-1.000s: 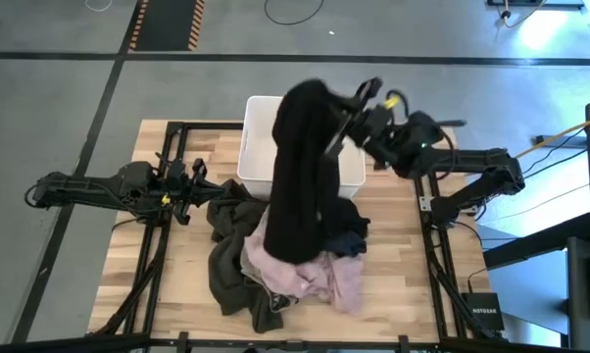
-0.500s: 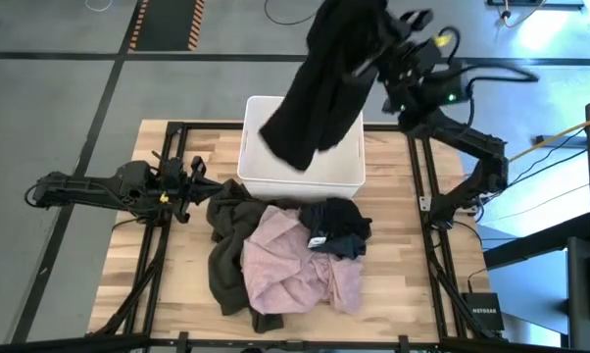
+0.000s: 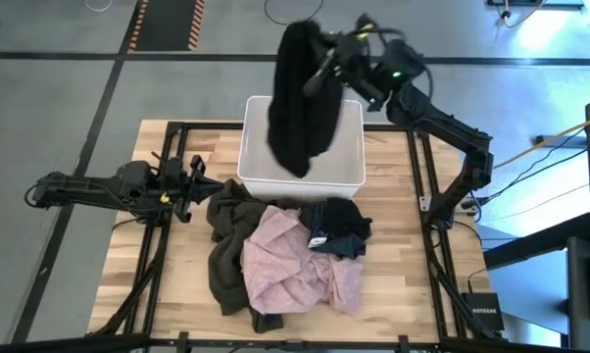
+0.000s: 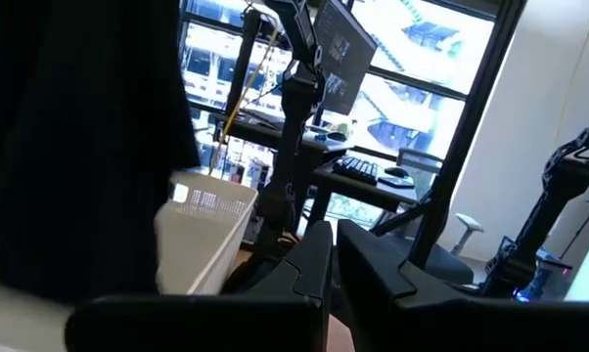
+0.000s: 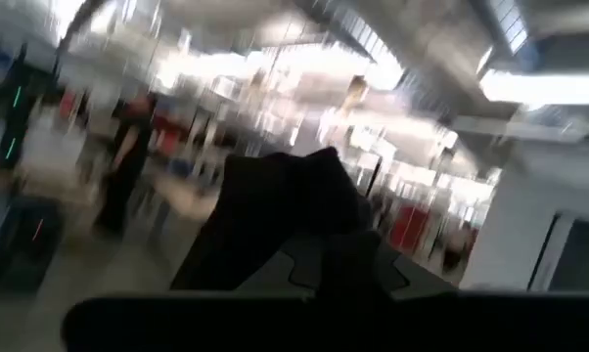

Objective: Sort clothes
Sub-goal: Put the black shirt into the white laundry bin

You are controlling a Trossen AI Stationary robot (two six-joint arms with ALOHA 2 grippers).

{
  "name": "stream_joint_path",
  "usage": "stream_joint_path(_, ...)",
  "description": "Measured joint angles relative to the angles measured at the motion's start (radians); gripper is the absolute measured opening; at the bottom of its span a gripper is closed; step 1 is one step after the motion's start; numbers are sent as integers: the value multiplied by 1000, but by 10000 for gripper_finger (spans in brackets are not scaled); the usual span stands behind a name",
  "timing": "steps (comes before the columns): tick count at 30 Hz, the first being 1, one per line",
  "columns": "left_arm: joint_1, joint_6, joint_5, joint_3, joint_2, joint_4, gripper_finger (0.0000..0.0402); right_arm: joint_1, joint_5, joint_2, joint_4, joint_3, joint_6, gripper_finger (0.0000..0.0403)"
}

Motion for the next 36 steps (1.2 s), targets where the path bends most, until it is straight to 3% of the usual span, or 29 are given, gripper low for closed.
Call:
stream_joint_path(10,0,19,0,0,0,-70,15,51,108,9,-503,0,173,23)
stream_joint_path(14,0,25,-13,0,0,-89,15,50,119,9,-597,-75,227,24)
stream_joint_path(20,0,49,-26,0,0,-70,15,51,90,9,-566,-272,244,24)
stream_joint_path(26,0,48,-26,0,0,-71,15,51,81,11,-427,-458,286,24)
stream_joint_path(30,0,46,-36,0,0,-71,15,52,138,11,-405,-501,312,32)
stream_joint_path(36,0,40,-51,0,0,-71,15,52,124,11,-421,-499,363,63)
